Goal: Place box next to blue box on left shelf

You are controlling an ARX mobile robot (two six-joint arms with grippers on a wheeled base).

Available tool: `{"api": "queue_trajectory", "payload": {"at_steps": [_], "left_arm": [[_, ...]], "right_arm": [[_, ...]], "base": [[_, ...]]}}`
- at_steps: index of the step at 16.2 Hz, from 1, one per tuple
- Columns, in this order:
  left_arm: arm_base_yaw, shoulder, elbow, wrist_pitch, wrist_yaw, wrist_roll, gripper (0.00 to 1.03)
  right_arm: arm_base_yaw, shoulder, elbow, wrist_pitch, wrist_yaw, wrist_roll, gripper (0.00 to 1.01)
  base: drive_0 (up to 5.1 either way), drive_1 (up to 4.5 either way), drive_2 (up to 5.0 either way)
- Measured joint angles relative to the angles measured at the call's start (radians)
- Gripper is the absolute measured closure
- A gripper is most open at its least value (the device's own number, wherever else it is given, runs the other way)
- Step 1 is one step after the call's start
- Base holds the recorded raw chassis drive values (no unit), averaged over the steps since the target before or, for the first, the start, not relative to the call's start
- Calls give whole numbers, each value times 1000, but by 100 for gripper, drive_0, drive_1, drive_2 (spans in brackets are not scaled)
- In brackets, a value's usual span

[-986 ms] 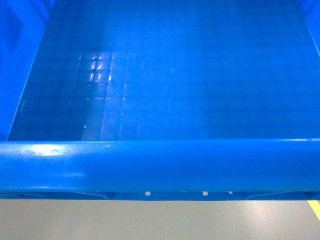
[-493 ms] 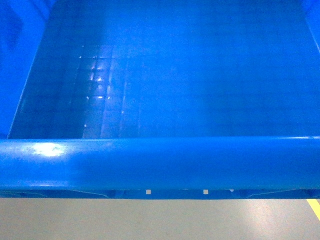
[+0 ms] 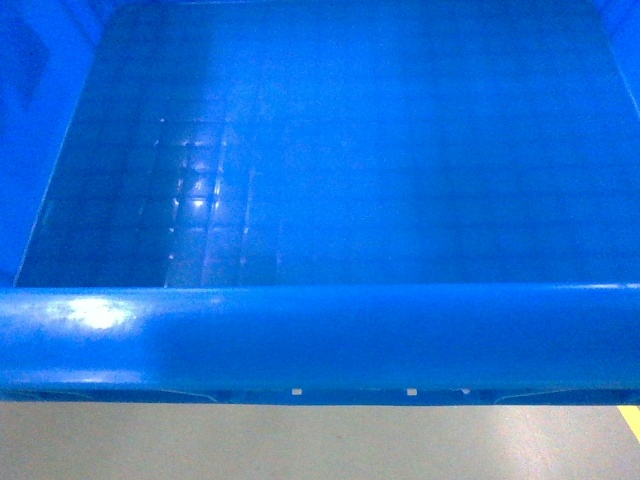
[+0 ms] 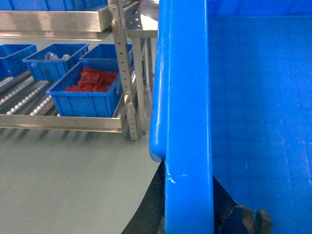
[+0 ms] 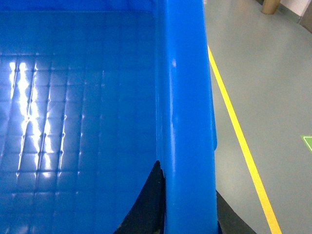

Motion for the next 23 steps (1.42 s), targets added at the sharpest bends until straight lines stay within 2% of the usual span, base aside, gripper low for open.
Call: {"api": "queue_trajectory", "payload": {"at_steps": [16,23], "left_arm": [[0,-2,0,3,0,1,94],[0,2,-1,10,0,2,94]], "right_arm": [[0,0,0,3,0,0,92],[0,1,-2,8,0,1,92]], "base": [[-4,419,-427],[0,0,0]]}}
